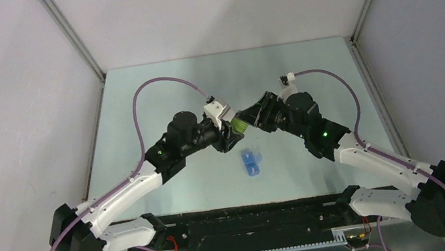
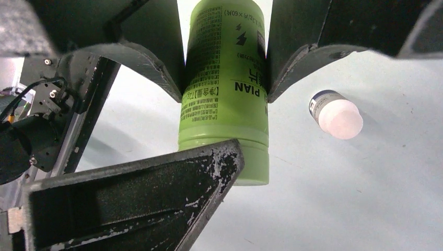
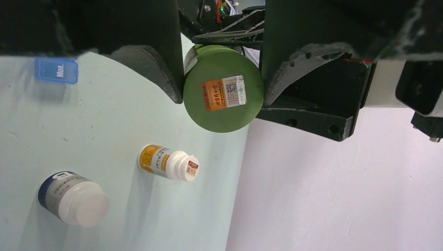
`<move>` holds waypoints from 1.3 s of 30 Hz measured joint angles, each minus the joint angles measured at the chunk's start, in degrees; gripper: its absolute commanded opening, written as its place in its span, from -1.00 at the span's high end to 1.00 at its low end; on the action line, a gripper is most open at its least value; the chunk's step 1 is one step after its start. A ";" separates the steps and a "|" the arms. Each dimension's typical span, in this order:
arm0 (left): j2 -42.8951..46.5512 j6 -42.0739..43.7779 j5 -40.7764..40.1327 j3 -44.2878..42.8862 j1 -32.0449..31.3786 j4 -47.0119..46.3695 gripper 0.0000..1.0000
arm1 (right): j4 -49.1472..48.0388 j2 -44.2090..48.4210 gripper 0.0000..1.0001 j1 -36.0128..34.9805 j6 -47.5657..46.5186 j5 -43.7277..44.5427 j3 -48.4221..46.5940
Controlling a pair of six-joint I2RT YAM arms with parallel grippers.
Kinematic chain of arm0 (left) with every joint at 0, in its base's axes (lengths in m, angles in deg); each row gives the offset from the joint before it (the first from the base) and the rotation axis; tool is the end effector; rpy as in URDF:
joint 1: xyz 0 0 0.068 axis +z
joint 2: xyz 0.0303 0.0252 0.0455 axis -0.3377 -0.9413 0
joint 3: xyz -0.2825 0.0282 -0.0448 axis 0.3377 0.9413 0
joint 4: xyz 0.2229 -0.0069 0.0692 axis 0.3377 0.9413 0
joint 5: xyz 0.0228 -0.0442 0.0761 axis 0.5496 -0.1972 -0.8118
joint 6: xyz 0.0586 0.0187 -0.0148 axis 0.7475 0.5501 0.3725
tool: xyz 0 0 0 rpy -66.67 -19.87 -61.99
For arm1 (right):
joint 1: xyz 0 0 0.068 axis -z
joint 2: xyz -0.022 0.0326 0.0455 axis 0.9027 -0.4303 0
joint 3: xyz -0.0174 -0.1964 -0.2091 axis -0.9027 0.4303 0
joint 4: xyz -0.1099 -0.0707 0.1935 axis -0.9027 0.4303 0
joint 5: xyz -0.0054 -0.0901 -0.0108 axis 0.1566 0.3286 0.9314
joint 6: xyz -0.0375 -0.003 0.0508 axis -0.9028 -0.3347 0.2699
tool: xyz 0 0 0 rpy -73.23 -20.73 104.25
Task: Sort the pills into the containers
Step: Unscrew the lid of the pill bottle.
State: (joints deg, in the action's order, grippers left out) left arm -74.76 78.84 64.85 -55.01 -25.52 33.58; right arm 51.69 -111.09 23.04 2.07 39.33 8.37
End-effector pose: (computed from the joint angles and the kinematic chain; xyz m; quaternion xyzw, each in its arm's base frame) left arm 0.1622 -0.1810 0.3243 0.3538 0.7219 -0.3351 0.4912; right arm 0.1739 0.1568 0.3363 0.0820 0.7754 0.4823 0.3991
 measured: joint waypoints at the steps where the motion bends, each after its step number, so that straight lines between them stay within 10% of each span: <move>1: 0.02 -0.15 0.02 0.00 0.00 -0.13 1.00 | -0.22 -0.02 0.44 0.61 -0.13 -0.94 0.09; 9: 0.79 -0.35 1.68 0.00 0.00 -0.04 1.00 | -2.78 -0.57 0.97 6.78 -7.61 -16.72 0.22; 15: 1.44 0.00 9.81 0.00 0.70 1.64 1.00 | -6.43 -2.75 0.98 13.18 -20.35 -40.41 0.42; 17: 1.60 0.68 11.69 0.00 0.81 3.23 1.00 | -6.58 -3.67 -0.54 13.97 -23.50 -45.46 0.44; 19: 1.66 1.38 12.15 0.00 0.81 4.59 1.00 | -5.70 -3.89 -0.91 13.99 -25.27 -45.75 0.52; 22: 1.88 2.78 11.32 0.00 0.81 5.84 1.00 | -3.34 -3.32 -0.97 13.18 -25.09 -39.19 0.68; 32: 1.95 4.74 3.63 0.07 0.79 6.62 1.00 | 1.49 1.70 -0.46 0.22 -10.95 -9.77 0.68; 39: 2.19 4.59 1.36 0.90 0.79 6.23 1.00 | 2.27 0.26 0.48 -1.38 -3.13 -2.91 0.72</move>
State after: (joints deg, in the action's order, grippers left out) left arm -72.58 83.43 66.20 -54.11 -24.73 39.81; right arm 53.96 -110.83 21.66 -1.05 36.43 9.09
